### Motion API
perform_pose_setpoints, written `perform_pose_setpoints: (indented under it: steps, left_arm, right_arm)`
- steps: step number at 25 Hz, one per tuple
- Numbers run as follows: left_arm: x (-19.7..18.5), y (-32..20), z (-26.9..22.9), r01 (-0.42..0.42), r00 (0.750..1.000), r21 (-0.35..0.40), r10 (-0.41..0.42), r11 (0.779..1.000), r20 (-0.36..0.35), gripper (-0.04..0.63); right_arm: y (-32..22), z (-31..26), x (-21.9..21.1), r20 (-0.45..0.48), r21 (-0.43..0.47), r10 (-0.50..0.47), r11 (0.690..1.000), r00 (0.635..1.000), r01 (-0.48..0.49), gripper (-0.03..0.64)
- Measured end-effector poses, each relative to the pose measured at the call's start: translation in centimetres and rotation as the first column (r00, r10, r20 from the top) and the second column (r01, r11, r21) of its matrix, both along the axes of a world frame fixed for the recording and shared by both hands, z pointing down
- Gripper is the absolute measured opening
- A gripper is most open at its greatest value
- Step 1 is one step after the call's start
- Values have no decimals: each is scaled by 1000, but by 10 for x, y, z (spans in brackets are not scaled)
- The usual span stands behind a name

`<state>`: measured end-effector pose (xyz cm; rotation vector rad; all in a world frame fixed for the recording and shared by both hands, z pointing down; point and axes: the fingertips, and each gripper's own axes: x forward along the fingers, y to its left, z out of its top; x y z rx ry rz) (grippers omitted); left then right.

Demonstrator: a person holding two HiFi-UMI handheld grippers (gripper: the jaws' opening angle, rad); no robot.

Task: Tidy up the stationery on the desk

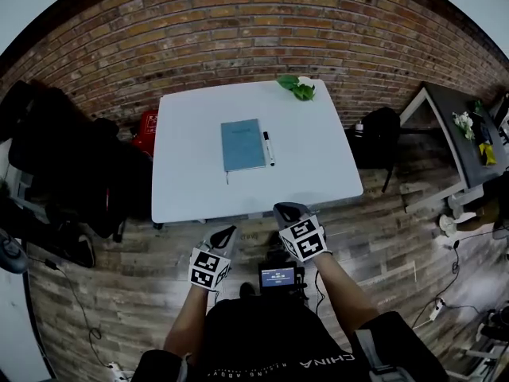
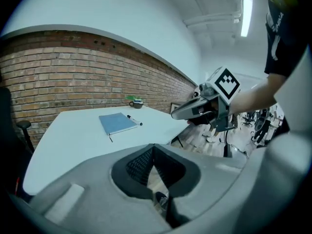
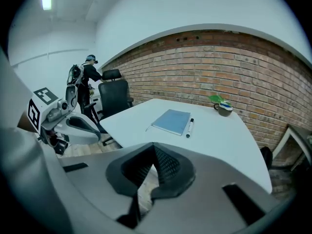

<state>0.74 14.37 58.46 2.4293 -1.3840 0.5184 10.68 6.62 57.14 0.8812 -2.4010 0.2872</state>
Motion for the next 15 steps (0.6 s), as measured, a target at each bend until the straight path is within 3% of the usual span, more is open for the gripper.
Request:
perform_pose_setpoints:
  steps: [6,15]
  left_arm:
    - [6,48,-7,-18,1000,50,18,999,-9,11]
    - [13,66,-15,12,1000,103,-12,995,1,11]
  right_arm:
    - [55,-11,4,10,37,44,998,999,-44,8]
    - [79,-24,21,29,80,88,993,996,-90,8]
